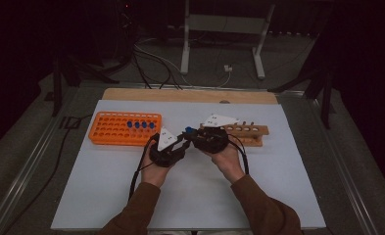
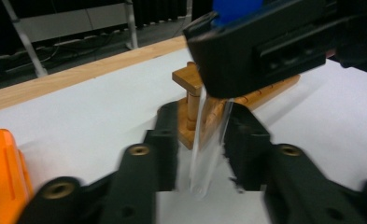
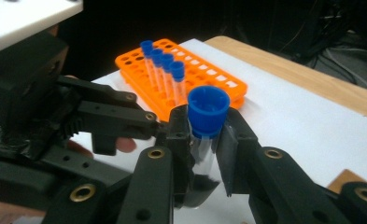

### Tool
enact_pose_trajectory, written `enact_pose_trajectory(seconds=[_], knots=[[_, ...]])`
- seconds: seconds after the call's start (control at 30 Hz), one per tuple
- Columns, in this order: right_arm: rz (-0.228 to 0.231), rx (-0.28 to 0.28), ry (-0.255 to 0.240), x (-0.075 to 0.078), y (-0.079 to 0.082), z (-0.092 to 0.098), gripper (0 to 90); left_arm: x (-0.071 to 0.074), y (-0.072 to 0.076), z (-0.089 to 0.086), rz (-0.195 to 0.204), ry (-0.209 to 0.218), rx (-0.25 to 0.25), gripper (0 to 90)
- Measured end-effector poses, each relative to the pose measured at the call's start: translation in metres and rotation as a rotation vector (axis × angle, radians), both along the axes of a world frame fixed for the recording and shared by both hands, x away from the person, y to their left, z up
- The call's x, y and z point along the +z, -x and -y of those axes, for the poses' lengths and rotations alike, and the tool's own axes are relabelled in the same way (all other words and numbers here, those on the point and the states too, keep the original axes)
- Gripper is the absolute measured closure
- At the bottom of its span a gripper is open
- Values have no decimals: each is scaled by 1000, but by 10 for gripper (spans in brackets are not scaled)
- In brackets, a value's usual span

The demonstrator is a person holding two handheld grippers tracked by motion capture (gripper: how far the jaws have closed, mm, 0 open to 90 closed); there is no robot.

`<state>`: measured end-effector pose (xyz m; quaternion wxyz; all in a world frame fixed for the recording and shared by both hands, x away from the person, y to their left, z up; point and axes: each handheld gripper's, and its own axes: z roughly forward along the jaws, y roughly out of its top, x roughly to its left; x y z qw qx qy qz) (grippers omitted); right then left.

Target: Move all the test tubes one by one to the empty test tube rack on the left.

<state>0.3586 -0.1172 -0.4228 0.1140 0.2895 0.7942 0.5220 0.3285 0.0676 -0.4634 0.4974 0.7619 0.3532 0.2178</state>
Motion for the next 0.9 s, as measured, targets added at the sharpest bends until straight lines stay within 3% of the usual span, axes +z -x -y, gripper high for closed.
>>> enact_pose_trajectory(seconds=[0.07, 0.3, 0.53, 0.9], knots=[[-4, 1, 2, -1, 0, -1, 740, -1, 0, 0, 4, -14, -5, 764], [-9, 20, 2, -2, 1, -1, 396, -4, -4, -4, -5, -14, 8, 779], [-4, -4, 5, 0, 0, 4, 176, -9, -6, -14, -29, 6, 22, 780], [-28, -65, 21, -8, -7, 19, 50, -7, -2, -43, -30, 35, 64, 781]])
